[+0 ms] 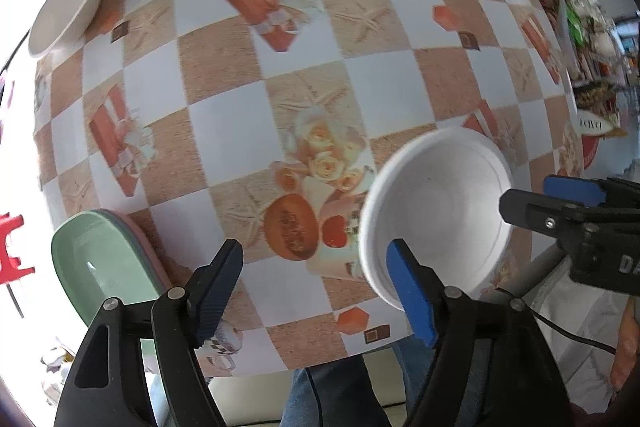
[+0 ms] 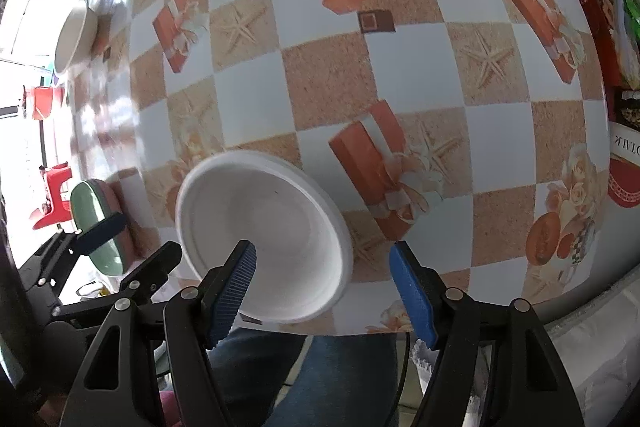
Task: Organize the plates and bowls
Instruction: 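Lift the second bowl with the right gripper and carry it over the first bowl, then lower the second bowl into the first bowl and open the right gripper, then move the right gripper to a third white bowl and close on its rim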
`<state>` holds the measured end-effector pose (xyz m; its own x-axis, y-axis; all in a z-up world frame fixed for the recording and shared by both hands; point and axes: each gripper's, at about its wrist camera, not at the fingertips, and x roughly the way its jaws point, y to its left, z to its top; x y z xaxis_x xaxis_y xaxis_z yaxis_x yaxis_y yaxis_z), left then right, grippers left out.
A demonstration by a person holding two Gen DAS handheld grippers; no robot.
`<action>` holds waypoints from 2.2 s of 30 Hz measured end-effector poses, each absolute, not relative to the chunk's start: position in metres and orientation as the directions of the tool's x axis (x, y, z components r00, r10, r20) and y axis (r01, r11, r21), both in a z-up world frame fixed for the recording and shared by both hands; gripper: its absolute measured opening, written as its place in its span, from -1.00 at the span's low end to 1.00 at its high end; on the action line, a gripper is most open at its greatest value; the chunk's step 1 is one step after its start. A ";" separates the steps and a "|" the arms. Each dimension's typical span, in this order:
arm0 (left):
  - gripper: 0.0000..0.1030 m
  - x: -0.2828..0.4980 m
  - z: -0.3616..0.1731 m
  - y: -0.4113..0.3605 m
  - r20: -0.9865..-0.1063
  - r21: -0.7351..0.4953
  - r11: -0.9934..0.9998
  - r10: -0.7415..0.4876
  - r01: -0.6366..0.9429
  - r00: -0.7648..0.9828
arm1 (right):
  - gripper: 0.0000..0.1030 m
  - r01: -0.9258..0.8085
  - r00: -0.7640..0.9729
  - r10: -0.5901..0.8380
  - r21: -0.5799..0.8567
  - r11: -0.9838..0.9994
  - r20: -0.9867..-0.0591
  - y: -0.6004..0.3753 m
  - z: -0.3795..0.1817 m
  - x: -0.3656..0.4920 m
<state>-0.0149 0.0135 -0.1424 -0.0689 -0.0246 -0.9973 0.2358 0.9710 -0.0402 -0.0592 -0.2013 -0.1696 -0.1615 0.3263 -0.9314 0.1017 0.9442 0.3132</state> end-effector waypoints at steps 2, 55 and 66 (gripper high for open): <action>0.51 -0.012 -0.139 0.024 -0.997 -0.045 0.976 -0.032 0.214 -0.063 | 0.61 0.082 -0.151 0.326 0.316 0.945 -0.933 -0.197 -0.163 -0.053; 0.53 0.215 -0.135 0.283 -0.955 0.156 0.892 0.245 -0.424 0.166 | 1.00 -0.227 -0.035 0.321 0.320 0.920 -0.946 0.084 -0.161 0.204; -0.17 0.229 -0.164 0.278 -0.975 0.124 0.921 0.183 -0.370 0.129 | 0.15 -0.237 -0.026 0.374 0.369 0.899 -0.927 0.102 -0.172 0.208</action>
<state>0.2290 0.2781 -0.1643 0.1287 0.1829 -0.9747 -0.3701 0.9207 0.1239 0.2083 0.1015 -0.1717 -0.0265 0.3738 -0.9271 -0.2373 0.8986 0.3691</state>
